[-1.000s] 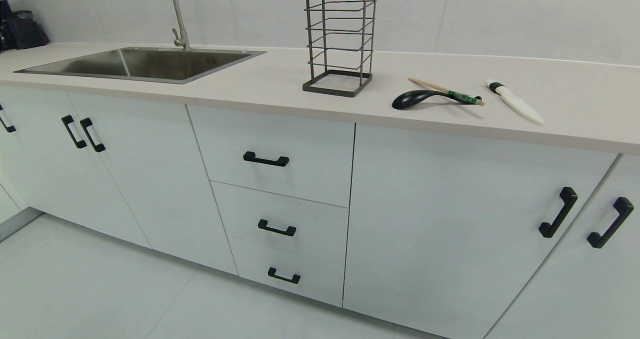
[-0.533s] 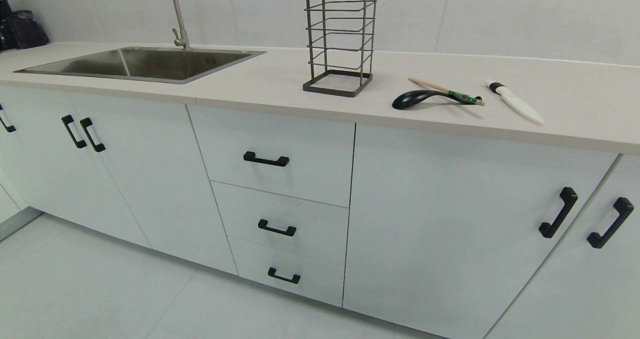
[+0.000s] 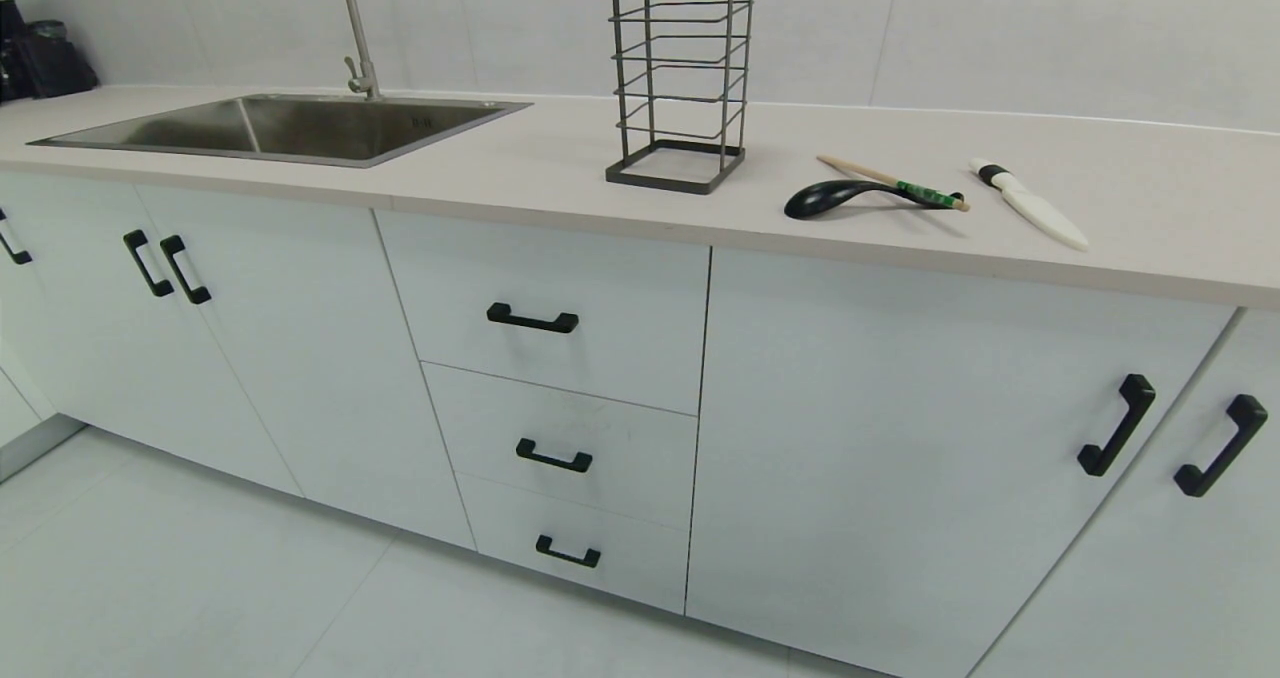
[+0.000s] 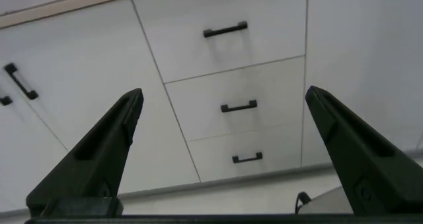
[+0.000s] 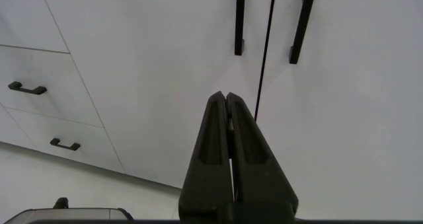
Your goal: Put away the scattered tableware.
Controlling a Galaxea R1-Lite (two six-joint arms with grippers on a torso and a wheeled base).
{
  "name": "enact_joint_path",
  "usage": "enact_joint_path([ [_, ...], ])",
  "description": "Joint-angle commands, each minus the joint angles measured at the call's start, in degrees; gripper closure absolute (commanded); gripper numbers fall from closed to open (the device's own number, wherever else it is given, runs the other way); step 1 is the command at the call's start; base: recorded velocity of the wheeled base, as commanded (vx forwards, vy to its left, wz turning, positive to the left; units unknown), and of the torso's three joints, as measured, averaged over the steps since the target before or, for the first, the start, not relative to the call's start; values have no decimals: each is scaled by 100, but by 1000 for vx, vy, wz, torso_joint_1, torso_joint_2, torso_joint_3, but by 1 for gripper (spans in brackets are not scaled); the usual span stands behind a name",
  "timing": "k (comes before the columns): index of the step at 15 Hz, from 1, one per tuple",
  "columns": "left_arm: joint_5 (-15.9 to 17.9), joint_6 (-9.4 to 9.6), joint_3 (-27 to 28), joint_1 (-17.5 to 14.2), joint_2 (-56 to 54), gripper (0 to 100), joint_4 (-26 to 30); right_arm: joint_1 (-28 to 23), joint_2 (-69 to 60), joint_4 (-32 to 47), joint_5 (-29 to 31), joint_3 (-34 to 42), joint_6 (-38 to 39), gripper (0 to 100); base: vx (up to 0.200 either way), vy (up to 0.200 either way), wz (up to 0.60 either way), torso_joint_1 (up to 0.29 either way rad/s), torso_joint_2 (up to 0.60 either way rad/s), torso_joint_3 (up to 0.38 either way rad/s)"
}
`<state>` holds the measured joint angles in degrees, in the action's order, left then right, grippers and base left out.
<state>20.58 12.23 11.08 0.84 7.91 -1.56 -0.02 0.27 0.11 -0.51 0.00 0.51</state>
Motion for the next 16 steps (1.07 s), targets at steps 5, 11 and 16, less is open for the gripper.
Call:
enact_joint_path([
  [5,183,1643,-185,197,1608,0,314,2,8,-2,-2,0,2,100,0,0,0,0,0,0],
  [11,-80,3330,-176,206,2663,0,613,2,8,-2,-2,0,2,100,0,0,0,0,0,0],
  [16,-151,4481,-80,215,3709,0,534,2,8,-2,-2,0,2,100,0,0,0,0,0,0],
])
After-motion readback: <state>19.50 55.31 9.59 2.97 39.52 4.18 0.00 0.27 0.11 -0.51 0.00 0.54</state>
